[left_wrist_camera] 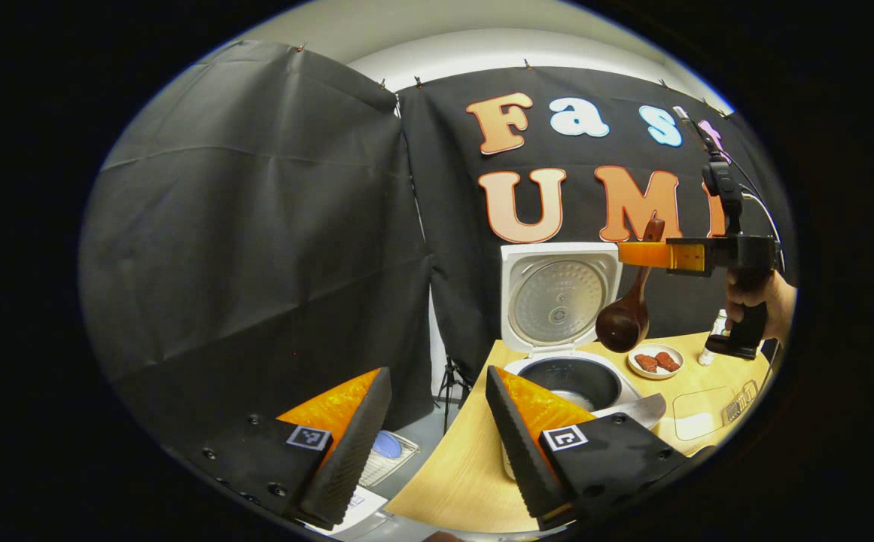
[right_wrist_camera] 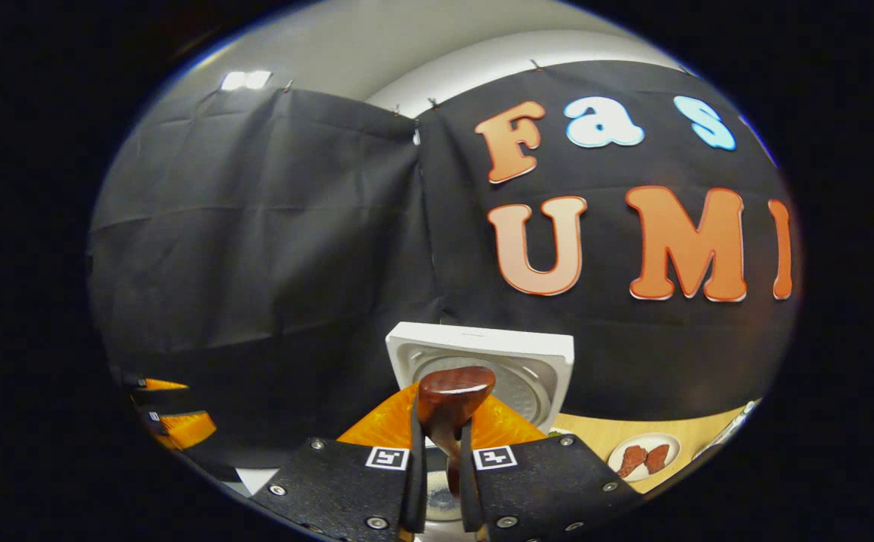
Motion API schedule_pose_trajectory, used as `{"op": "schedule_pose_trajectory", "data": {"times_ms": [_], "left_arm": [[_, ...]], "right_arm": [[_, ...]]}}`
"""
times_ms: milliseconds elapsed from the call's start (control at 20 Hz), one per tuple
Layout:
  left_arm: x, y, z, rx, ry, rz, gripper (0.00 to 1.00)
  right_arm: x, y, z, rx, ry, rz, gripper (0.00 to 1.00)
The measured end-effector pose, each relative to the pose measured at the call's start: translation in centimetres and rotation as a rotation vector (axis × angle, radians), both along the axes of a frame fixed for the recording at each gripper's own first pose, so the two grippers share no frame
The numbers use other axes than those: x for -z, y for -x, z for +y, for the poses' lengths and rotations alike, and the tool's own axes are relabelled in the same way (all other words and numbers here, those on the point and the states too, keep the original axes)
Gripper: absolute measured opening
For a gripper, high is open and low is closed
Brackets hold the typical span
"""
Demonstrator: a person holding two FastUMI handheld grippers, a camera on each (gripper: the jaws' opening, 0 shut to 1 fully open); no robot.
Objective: Close the left gripper, press the button to open the rice cooker; take a wooden spoon from the chopstick holder with the right hand, scoop a spoonful of rice and pour it into the rice cooker, then put the wooden spoon back into the chopstick holder.
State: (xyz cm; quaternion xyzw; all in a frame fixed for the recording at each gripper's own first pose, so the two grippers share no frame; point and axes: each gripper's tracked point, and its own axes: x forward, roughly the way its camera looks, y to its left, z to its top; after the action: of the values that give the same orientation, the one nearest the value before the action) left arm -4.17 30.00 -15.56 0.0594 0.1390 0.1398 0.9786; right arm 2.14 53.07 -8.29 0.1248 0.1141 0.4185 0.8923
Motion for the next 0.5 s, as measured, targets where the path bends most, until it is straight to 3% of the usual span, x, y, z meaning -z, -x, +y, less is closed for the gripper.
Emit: {"op": "schedule_pose_trajectory", "data": {"times_ms": [300, 500], "left_arm": [[-0.9, -2.3, -5.8, 0.059, 0.008, -0.016, 0.87], [-1.0, -3.8, -10.0, 0.119, 0.006, -0.014, 0.87]], "right_arm": [[0.2, -2.6, -12.1, 0.161, -0.084, 0.126, 0.17], [2.1, -3.6, -22.8, 0.333, -0.066, 0.152, 0.17]]}}
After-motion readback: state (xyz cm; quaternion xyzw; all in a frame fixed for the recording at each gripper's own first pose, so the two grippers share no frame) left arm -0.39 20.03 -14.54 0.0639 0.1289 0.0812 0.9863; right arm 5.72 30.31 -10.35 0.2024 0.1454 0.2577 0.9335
